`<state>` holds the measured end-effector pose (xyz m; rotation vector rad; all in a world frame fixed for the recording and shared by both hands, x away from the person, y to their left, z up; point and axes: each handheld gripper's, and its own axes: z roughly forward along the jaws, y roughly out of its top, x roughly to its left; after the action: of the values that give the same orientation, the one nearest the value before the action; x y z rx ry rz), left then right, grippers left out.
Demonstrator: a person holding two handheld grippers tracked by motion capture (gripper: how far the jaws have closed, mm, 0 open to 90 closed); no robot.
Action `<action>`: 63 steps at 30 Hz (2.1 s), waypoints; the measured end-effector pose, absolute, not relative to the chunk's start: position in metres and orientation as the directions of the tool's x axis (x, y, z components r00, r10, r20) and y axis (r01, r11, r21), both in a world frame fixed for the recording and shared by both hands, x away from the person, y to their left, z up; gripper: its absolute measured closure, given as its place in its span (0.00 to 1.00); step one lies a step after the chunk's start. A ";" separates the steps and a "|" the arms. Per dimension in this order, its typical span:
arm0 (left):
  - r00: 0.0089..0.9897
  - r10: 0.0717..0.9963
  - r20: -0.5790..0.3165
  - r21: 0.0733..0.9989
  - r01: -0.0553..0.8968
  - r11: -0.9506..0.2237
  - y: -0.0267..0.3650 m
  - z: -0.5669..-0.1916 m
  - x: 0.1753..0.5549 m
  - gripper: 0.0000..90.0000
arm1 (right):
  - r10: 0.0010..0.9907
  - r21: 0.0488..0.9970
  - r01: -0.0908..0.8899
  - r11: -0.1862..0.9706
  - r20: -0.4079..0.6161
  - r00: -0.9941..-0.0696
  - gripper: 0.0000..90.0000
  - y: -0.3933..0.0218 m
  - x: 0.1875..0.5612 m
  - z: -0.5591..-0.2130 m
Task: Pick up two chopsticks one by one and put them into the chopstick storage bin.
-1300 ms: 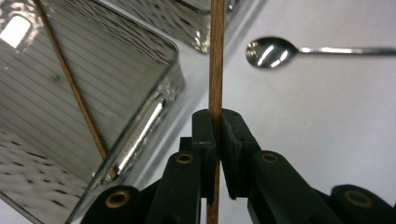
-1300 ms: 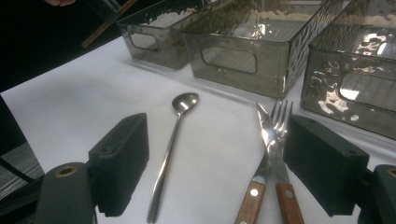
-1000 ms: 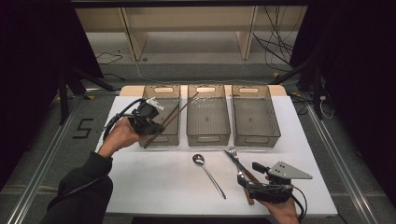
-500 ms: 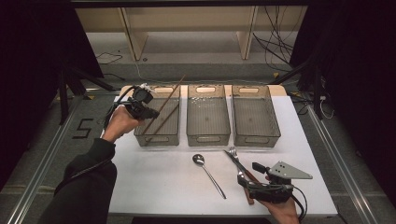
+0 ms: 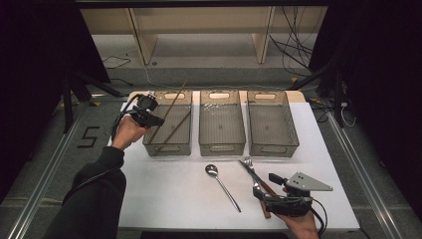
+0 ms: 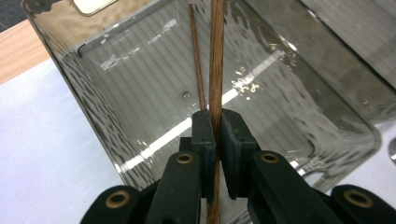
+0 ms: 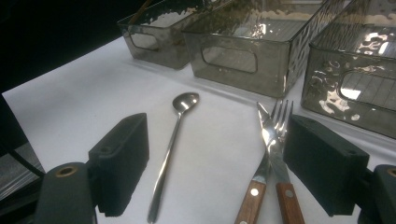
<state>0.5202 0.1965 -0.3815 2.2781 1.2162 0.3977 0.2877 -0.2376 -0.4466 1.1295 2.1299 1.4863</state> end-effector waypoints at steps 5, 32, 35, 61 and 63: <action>0.536 0.844 0.006 0.569 0.692 -0.444 0.198 -0.385 0.523 0.93 | 0.745 0.892 0.426 0.152 0.180 -0.642 0.26 -0.237 0.287 -0.446; 0.464 0.883 -0.072 0.570 0.746 -0.346 0.198 -0.392 0.523 0.71 | 0.745 0.891 0.427 0.152 0.181 -0.642 0.26 -0.237 0.287 -0.447; 0.479 0.875 -0.073 0.582 0.733 -0.353 0.194 -0.385 0.516 0.60 | 0.744 0.892 0.427 0.152 0.181 -0.643 0.26 -0.237 0.287 -0.447; 0.594 0.776 -0.213 0.759 0.601 -0.252 0.191 -0.386 0.411 0.22 | 0.746 0.876 0.448 0.178 0.177 -0.642 0.26 -0.226 0.290 -0.438; 0.594 0.775 -0.217 0.768 0.594 -0.240 0.193 -0.388 0.405 0.21 | 0.747 0.873 0.451 0.183 0.175 -0.641 0.26 -0.224 0.290 -0.436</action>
<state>0.4049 0.1926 -0.3877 1.9446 1.0925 0.2607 0.2903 -0.2241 -0.4362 1.1421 2.1712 1.4414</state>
